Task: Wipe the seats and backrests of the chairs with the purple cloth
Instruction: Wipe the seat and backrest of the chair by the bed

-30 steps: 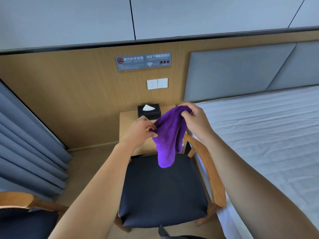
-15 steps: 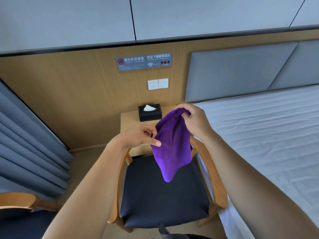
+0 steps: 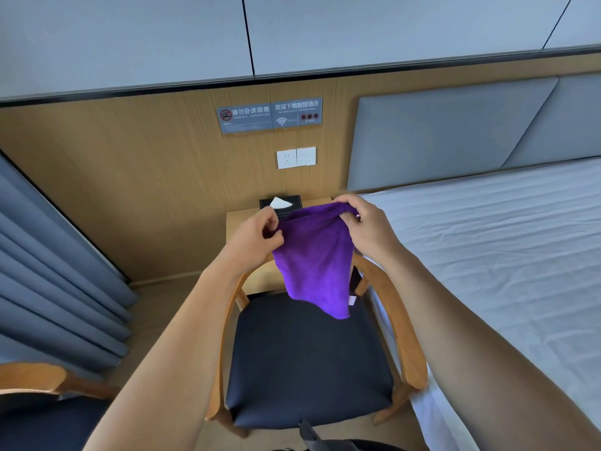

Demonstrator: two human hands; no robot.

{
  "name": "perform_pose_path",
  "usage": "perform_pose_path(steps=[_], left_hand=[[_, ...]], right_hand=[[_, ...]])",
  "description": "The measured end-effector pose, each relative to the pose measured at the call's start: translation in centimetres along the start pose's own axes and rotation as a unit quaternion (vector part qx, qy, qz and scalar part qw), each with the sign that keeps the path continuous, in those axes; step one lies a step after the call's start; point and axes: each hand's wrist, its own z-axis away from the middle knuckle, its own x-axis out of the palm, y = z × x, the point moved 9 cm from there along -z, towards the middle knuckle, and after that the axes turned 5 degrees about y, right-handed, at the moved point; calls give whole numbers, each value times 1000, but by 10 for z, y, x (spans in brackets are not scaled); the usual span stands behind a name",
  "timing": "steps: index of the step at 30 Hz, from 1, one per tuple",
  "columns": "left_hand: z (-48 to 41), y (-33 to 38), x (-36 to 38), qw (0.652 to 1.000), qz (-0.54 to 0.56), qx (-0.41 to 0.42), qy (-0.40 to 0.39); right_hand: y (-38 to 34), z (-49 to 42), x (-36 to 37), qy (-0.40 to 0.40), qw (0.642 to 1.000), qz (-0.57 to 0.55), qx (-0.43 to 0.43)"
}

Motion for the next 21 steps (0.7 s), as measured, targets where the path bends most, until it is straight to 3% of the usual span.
perform_pose_path(steps=[5,8,10,12,15,17,21], left_hand=[[-1,-6,-1,992,110,-53,41],[3,-5,15,972,212,-95,-41],[3,-7,20,968,220,-101,-69],[1,-13,14,967,226,-114,-21],[0,-20,5,942,299,-133,67],[-1,-21,10,931,338,-121,66],[0,-12,18,935,342,-88,33]], right_hand=[[-3,2,3,-12,1000,-22,13],[-4,0,4,1,999,-28,21],[2,0,7,-6,997,-35,73],[12,6,13,-35,984,-84,152],[17,22,33,-140,946,-207,208],[16,31,44,-189,931,-231,208],[10,38,54,-188,917,-283,209]])
